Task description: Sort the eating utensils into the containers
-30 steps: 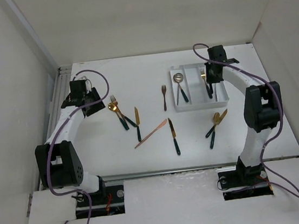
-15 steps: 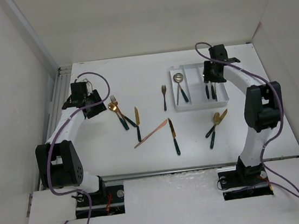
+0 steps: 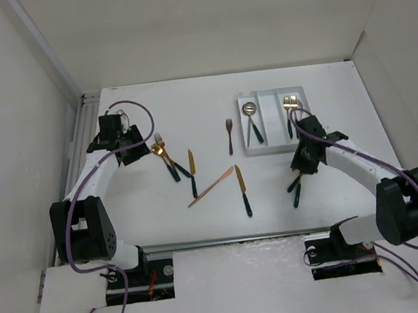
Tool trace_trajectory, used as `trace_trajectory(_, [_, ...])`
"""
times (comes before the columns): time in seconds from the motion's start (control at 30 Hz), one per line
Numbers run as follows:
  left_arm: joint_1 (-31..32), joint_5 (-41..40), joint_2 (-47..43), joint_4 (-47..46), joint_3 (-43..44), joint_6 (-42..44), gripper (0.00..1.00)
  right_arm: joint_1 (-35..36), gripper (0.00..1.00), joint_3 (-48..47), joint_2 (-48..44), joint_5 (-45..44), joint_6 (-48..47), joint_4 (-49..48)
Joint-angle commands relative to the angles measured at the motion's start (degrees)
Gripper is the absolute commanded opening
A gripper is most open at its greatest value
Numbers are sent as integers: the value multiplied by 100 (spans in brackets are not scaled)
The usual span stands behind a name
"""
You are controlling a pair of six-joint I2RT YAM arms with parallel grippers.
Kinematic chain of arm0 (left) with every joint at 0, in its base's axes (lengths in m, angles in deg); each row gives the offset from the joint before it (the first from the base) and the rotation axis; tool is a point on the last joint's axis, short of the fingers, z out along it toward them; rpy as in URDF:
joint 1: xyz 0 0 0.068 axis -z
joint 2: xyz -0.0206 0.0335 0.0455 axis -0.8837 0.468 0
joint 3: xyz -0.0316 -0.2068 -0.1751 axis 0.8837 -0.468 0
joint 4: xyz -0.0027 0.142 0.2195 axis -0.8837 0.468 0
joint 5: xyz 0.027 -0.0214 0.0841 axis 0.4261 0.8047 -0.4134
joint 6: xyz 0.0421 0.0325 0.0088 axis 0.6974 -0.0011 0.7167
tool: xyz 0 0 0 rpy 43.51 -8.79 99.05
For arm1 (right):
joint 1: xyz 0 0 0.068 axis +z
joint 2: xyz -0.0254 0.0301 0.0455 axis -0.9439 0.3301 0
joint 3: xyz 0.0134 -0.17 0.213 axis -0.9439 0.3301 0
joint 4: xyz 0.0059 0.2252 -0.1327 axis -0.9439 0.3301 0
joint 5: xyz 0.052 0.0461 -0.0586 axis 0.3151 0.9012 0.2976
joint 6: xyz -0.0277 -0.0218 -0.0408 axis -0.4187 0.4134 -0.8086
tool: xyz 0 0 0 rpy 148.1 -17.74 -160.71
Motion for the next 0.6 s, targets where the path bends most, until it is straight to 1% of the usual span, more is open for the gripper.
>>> trace_trajectory(0.0, [23, 96, -93, -79, 94, -48, 44, 368, 34, 381, -357, 220, 985, 239])
trace_trajectory(0.1, [85, 148, -93, -131, 94, -48, 44, 543, 34, 654, -455, 273, 1110, 319])
trace_trajectory(0.3, [138, 149, -225, -132, 94, -101, 44, 544, 34, 1102, -762, 159, 1330, 442])
trace_trajectory(0.5, [138, 149, -339, -132, 41, -101, 44, 544, 34, 1155, -692, 9, 1391, 503])
trace_trajectory(0.57, [138, 149, -339, -132, 41, -101, 44, 544, 39, 1155, -692, -43, 1391, 503])
